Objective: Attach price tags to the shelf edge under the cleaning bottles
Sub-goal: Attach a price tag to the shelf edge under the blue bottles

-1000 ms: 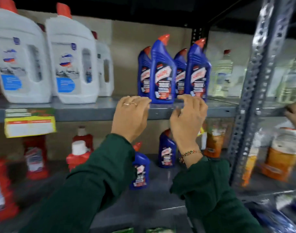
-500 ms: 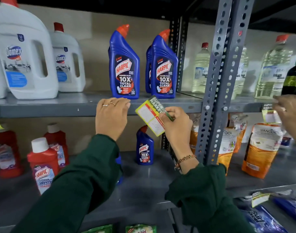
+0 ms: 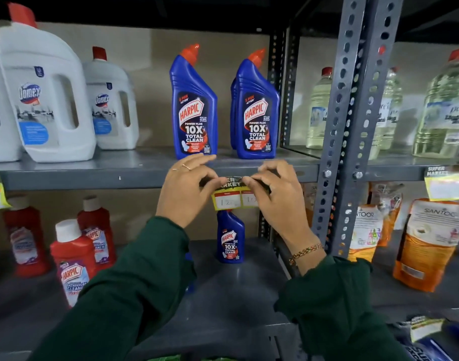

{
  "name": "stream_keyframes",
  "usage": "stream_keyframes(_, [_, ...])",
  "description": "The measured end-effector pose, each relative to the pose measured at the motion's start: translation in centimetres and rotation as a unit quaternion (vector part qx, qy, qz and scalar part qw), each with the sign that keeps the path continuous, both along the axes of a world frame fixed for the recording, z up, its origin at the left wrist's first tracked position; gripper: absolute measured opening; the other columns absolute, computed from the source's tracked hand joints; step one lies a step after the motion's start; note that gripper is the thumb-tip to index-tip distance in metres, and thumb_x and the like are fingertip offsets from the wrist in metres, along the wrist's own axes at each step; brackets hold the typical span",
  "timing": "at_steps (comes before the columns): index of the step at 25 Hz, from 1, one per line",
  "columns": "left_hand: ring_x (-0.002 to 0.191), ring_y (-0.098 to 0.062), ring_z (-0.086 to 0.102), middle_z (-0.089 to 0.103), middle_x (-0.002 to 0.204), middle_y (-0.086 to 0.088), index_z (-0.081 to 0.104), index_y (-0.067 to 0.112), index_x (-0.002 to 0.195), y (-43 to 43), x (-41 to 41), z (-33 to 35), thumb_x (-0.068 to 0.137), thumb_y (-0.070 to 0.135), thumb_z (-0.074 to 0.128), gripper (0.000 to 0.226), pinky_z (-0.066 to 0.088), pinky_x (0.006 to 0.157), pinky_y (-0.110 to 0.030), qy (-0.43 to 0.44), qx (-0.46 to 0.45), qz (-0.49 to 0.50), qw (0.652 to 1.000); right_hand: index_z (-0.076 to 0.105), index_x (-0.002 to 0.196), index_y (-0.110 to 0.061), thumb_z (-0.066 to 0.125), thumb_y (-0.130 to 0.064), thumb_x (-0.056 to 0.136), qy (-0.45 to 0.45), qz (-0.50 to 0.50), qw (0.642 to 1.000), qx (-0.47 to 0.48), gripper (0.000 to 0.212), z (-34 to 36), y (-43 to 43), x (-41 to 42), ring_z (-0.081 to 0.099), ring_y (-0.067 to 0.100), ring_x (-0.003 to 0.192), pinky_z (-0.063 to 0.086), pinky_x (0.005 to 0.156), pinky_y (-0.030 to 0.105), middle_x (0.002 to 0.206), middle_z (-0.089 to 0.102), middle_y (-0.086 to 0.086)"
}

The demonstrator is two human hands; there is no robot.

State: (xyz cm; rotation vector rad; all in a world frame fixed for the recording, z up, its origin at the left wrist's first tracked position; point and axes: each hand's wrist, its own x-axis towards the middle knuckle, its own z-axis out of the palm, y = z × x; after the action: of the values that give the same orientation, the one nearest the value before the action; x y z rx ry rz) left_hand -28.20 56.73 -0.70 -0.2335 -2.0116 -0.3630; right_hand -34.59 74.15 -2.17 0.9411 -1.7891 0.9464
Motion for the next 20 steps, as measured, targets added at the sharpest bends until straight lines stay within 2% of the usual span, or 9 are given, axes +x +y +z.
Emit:
stream_keyframes(1, [0.105, -0.018, 0.053, 0.068, 0.109, -0.008, 0.068, 0.008, 0.069, 0.0, 0.1, 0.1, 0.078, 0.029, 0.070, 0.022, 0.038, 0.093, -0.034, -0.007, 0.030, 0.001, 1.000, 0.068, 0.083, -0.006, 0.058, -0.033, 0.083, -0.009, 0.002, 1.000, 0.008, 0.029, 0.1, -0.1, -0.4, 0.049, 0.018, 0.108, 0.038, 0.090, 0.026, 0.107, 0.060, 0.011])
stream_keyframes(3, [0.102, -0.014, 0.051, 0.068, 0.107, -0.008, 0.067, 0.007, 0.066, 0.1, 0.0, 0.0, 0.075, 0.026, 0.073, 0.022, 0.033, 0.095, -0.032, -0.014, 0.036, 0.025, 0.999, 0.069, 0.080, -0.004, 0.067, -0.025, 0.081, -0.047, 0.016, 0.999, 0.011, 0.021, 0.2, -0.5, -0.9, 0.044, 0.018, 0.118, 0.035, 0.094, 0.026, 0.117, 0.056, 0.013])
stream_keyframes(6, [0.100, -0.019, 0.052, 0.068, 0.107, -0.009, 0.067, 0.007, 0.064, 0.0, -0.3, -0.5, 0.073, 0.025, 0.076, 0.022, 0.027, 0.100, -0.035, -0.012, 0.006, 0.050, 0.999, 0.070, 0.079, -0.004, 0.072, -0.019, 0.077, -0.067, 0.016, 0.998, -0.005, 0.015, -0.1, -1.0, -1.2, 0.045, 0.010, 0.111, 0.039, 0.088, 0.025, 0.118, 0.055, 0.012])
stream_keyframes(8, [0.101, -0.022, 0.053, 0.068, 0.107, -0.009, 0.066, 0.007, 0.064, 0.0, -0.4, -0.6, 0.073, 0.025, 0.075, 0.022, 0.026, 0.101, -0.036, -0.011, 0.004, 0.056, 0.998, 0.070, 0.078, -0.004, 0.073, -0.018, 0.076, -0.063, 0.012, 0.998, -0.014, 0.014, -0.1, -1.2, -1.3, 0.048, 0.013, 0.108, 0.040, 0.084, 0.026, 0.116, 0.055, 0.012])
stream_keyframes(12, [0.099, -0.016, 0.055, 0.070, 0.105, -0.006, 0.067, 0.009, 0.066, 0.0, -0.5, -0.3, 0.076, 0.027, 0.073, 0.022, 0.022, 0.100, -0.026, -0.014, 0.031, 0.049, 0.998, 0.070, 0.079, -0.006, 0.073, -0.021, 0.076, -0.059, 0.019, 0.997, -0.041, 0.015, 0.0, -1.3, -1.2, 0.054, 0.016, 0.100, 0.047, 0.079, 0.030, 0.109, 0.058, 0.011])
stream_keyframes(16, [0.090, -0.014, 0.059, 0.072, 0.094, -0.002, 0.066, 0.009, 0.066, 0.1, -0.6, 0.4, 0.078, 0.027, 0.071, 0.023, 0.032, 0.096, -0.028, -0.013, 0.072, 0.023, 0.997, 0.071, 0.081, -0.006, 0.071, -0.024, 0.078, -0.061, 0.012, 0.996, -0.067, 0.018, 0.2, -1.8, -1.3, 0.056, 0.016, 0.091, 0.053, 0.073, 0.036, 0.100, 0.059, 0.008])
stream_keyframes(18, [0.088, -0.016, 0.060, 0.072, 0.089, -0.001, 0.065, 0.008, 0.066, 0.3, -0.7, 0.7, 0.078, 0.026, 0.071, 0.023, 0.043, 0.088, -0.034, -0.004, 0.092, 0.022, 0.996, 0.070, 0.081, -0.006, 0.070, -0.025, 0.079, -0.054, 0.007, 0.995, -0.086, 0.020, 0.4, -2.1, -1.4, 0.058, 0.018, 0.087, 0.054, 0.069, 0.039, 0.096, 0.061, 0.008])
stream_keyframes(20, [0.085, -0.016, 0.060, 0.071, 0.086, -0.001, 0.062, 0.008, 0.065, 0.4, -0.8, 0.7, 0.079, 0.024, 0.071, 0.023, 0.048, 0.077, -0.034, 0.006, 0.108, 0.021, 0.994, 0.070, 0.082, -0.006, 0.069, -0.026, 0.080, -0.044, -0.001, 0.994, -0.098, 0.020, 0.5, -2.3, -1.4, 0.059, 0.019, 0.083, 0.054, 0.066, 0.040, 0.092, 0.062, 0.008])
